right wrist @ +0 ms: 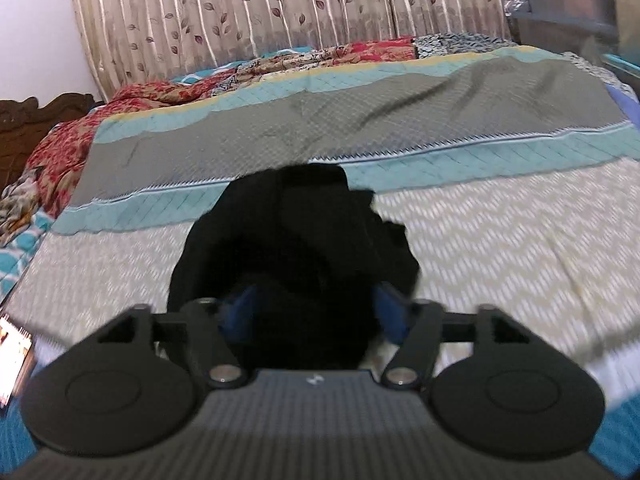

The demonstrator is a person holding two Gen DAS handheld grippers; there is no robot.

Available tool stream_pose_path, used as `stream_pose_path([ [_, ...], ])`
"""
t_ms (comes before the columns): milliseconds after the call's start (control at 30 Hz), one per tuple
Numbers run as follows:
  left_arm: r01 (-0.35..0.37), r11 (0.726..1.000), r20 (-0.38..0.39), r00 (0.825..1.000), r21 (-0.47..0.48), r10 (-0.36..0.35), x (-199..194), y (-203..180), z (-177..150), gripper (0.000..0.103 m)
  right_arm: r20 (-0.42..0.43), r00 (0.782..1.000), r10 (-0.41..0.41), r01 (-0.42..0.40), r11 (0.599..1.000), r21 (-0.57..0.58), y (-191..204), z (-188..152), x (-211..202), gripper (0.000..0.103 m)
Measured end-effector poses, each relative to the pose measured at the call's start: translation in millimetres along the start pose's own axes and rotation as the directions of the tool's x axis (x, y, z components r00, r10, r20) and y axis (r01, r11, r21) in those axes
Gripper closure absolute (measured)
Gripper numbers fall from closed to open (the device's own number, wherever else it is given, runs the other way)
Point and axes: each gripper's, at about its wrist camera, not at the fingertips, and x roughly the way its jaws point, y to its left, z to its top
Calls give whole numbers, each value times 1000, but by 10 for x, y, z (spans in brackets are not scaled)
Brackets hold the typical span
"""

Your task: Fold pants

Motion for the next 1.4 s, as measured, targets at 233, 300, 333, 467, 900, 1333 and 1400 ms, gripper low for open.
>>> stream_pose_path([
  [233,-68,998,-17,998,-12,68,7,168,79,0,-78,997,3,-10,996,-88,144,110,476,82],
  [300,-78,996,-12,997,-44,78,-12,282,132,0,-8,1000,21,-22,991,-132,267,137,212,86],
  [333,-78,995,-10,997,-67,78,-18,363,168,0,14,997,71,-69,989,-132,303,144,49,88],
  [467,-71,983,8,997,-168,73,-55,708,315,0,30,955,294,-275,922,-274,598,-138,-741,88],
  [900,52,982,21,999,-179,-49,124,761,617,0,-213,828,518,-546,832,-99,161,-1048,-1424,67],
  [1333,181,954,-28,981,-239,-193,441,583,736,0,134,878,460,-464,749,473,-634,-536,-829,40],
  [1400,184,950,-32,980,-252,-198,496,570,729,0,100,923,371,-372,800,471,-689,-571,-773,38],
])
